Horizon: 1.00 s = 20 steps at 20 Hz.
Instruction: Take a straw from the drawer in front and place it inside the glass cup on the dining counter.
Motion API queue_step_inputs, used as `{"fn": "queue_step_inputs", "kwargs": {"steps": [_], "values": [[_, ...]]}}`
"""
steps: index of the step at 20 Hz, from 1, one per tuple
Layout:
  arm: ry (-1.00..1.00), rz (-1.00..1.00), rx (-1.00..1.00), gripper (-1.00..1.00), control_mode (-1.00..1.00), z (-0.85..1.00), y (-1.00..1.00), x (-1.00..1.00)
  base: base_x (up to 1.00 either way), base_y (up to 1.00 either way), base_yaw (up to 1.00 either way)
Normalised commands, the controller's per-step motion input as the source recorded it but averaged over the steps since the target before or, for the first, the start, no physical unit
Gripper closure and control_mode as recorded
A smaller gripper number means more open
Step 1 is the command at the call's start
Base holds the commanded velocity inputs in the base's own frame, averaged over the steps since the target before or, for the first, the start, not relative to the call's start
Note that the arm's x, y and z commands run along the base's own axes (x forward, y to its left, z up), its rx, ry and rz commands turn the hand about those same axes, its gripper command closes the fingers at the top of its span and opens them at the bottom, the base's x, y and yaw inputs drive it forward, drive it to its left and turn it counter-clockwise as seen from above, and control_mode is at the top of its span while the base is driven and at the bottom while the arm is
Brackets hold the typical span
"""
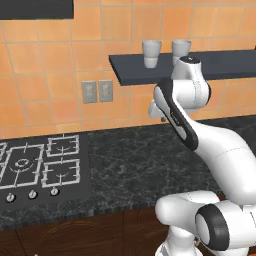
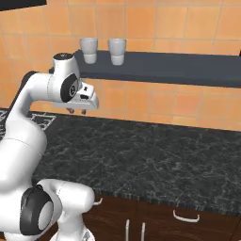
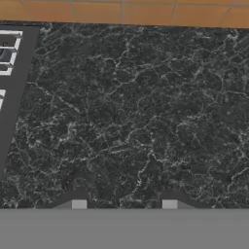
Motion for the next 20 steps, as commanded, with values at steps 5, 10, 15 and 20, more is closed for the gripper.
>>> {"fn": "queue_step_inputs", "kwargs": {"steps": [5, 10, 15, 20], "values": [[0.0, 0.0, 0.0, -1.0, 1.0, 0.0, 0.0, 0.0, -0.46, 0.0, 0.0], [0.0, 0.0, 0.0, -1.0, 1.0, 0.0, 0.0, 0.0, -0.88, 0.17, -0.02], [0.0, 0.0, 0.0, -1.0, 1.0, 0.0, 0.0, 0.0, -0.2, 0.56, -0.46], [0.0, 0.0, 0.0, -1.0, 1.0, 0.0, 0.0, 0.0, 0.0, 0.58, -0.72]]}}
